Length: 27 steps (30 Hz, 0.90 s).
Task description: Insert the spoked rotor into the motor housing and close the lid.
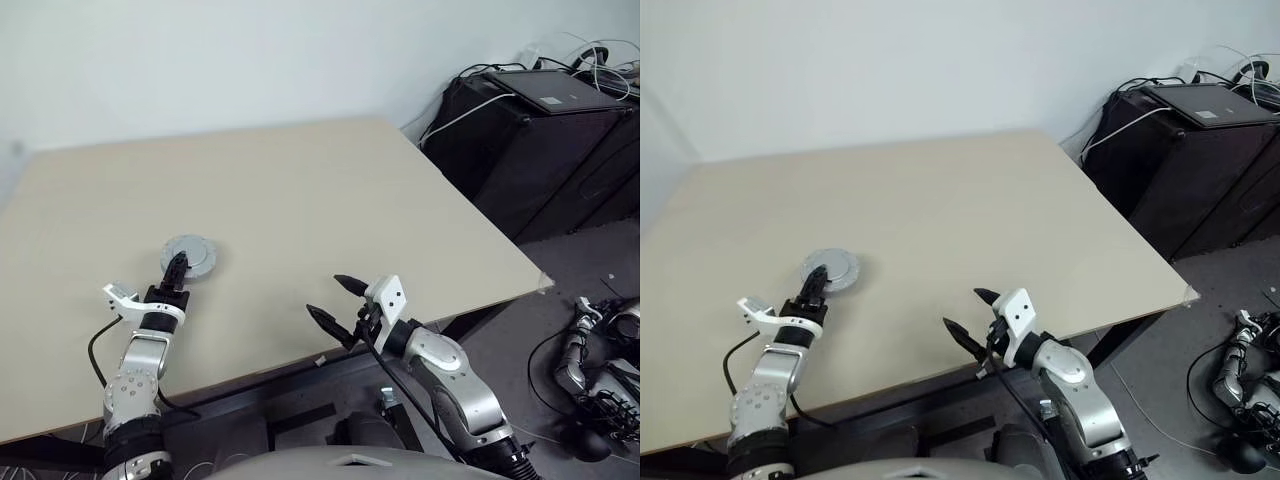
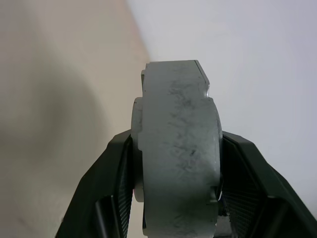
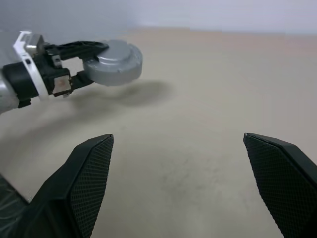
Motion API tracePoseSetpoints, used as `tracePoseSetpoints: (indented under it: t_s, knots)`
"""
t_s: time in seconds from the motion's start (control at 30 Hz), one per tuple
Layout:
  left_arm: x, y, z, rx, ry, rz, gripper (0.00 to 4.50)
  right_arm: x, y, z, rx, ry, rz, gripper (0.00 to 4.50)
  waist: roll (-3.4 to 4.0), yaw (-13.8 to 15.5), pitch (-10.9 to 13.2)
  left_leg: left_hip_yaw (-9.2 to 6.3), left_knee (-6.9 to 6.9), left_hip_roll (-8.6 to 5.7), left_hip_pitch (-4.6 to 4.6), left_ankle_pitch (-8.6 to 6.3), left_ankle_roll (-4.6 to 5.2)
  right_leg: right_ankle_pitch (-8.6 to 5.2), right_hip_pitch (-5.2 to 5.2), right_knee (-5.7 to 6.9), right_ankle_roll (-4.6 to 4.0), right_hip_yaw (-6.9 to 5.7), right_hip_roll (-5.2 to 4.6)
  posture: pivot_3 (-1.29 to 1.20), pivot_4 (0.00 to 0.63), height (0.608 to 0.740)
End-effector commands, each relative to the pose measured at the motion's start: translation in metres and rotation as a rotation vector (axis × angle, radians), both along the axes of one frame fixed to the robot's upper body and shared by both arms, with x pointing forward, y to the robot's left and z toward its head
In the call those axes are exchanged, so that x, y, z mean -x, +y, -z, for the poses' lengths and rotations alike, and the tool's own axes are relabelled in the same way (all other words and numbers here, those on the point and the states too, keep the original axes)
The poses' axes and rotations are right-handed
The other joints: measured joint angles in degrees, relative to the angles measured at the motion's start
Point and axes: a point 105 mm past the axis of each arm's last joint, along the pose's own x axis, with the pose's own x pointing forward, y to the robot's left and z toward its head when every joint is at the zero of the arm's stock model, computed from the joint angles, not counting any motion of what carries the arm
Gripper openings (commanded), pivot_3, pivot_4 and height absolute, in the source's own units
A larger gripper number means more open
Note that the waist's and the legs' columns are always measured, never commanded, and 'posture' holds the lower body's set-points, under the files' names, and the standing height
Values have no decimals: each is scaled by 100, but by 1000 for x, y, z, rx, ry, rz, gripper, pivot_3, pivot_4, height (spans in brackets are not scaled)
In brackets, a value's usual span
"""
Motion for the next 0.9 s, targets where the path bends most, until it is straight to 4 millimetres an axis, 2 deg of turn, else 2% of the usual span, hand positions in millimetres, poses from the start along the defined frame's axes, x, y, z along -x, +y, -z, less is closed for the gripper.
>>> tracePoseSetpoints:
  t_s: [0.03,0.23,0.47,0.8,0.9]
  knots:
    - [-21,5,-21,-67,-64,3,2117,0,-1,-6,-7,-63,11,4500,-7,10,-1,0,0,0,0,0,0,0,0,0,0,0,1,0,0,740]
    - [-40,16,-15,-136,-9,-35,2117,0,-3,-3,-15,-55,29,4500,-12,23,-1,2,2,1,2,2,-2,7,2,1,0,1,2,0,0,740]
    - [-58,19,-13,-172,22,-37,2117,1,-1,0,-25,-39,37,4500,-16,34,-2,2,4,1,4,3,-4,12,7,1,5,2,3,0,0,740]
    - [-70,22,0,-233,110,-52,2117,0,-1,3,-24,-23,38,4500,-18,33,-3,3,9,2,17,3,-4,17,19,1,8,2,3,0,0,740]
    - [-68,22,10,-263,177,-54,2117,0,0,3,-25,-20,39,4500,-18,33,-4,3,11,2,23,3,-4,18,25,1,8,3,2,0,0,740]
